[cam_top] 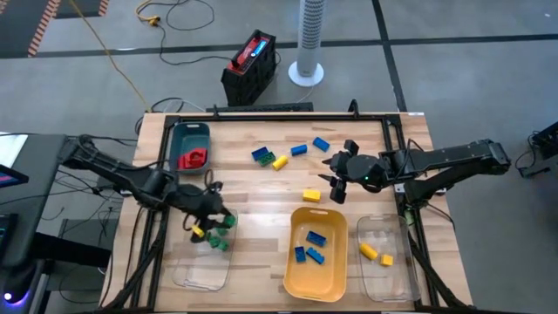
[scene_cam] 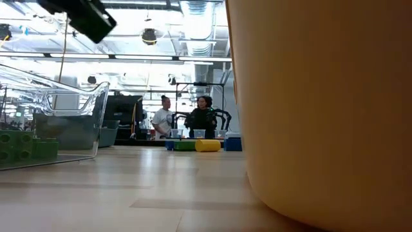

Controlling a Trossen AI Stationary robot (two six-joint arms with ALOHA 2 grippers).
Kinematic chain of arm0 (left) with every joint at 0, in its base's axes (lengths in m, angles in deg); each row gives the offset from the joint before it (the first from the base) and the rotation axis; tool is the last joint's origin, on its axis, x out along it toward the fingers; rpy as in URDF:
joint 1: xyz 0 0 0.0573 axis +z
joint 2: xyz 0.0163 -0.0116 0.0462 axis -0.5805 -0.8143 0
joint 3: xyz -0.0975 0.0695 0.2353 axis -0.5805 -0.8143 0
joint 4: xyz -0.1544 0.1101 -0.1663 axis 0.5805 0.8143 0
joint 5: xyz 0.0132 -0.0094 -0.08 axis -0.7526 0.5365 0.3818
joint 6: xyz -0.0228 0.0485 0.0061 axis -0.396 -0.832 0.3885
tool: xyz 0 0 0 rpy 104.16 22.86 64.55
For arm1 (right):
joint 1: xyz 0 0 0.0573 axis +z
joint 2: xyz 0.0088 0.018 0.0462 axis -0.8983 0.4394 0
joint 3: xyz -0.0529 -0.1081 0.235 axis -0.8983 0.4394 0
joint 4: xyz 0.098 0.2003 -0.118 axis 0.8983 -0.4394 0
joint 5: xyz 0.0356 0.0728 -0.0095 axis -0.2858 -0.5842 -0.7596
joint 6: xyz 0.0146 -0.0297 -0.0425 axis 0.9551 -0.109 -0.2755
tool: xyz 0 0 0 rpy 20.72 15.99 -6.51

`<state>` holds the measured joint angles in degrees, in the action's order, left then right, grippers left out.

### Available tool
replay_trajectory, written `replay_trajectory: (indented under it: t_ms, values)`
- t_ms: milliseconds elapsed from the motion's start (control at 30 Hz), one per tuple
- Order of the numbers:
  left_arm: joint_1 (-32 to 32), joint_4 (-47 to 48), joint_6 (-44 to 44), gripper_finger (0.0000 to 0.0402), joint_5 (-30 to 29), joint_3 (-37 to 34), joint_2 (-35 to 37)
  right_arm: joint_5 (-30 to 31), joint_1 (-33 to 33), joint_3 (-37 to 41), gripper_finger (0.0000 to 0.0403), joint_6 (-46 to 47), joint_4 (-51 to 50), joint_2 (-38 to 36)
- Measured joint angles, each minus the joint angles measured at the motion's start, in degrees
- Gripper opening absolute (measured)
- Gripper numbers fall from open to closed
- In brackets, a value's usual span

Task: Sort blocks
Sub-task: Put the green game piece into the left transparent bin

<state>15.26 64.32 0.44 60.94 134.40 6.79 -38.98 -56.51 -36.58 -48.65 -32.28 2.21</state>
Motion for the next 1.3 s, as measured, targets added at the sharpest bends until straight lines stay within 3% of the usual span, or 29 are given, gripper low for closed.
replay_trajectory:
  t_ms: [200,433,633,867,1133,1300]
  values:
    - [-4.52,1.97,7.38,0.0137,0.09,-3.19,5.57,-0.04,0.00,0.00,0.0216,0.27,-0.06,0.00]
    - [-10.20,6.21,17.84,0.0138,2.60,-3.25,6.30,-0.15,0.00,0.00,0.0216,0.34,-0.35,0.00]
    - [-14.24,12.49,30.87,0.0138,2.62,-3.25,3.04,-0.27,-0.01,0.00,0.0216,0.68,-1.56,0.00]
    - [-16.49,12.86,37.30,0.0138,4.01,-3.25,-2.69,-0.33,-0.07,0.00,0.0216,1.15,-1.60,0.00]
    - [-16.42,13.74,40.11,0.0156,4.92,-3.25,-7.42,-0.33,0.48,0.00,0.0216,2.17,-1.70,0.00]
    - [-15.27,13.79,40.15,0.0164,1.17,-3.25,-9.44,-0.35,0.46,0.00,0.0216,2.33,-1.66,0.00]
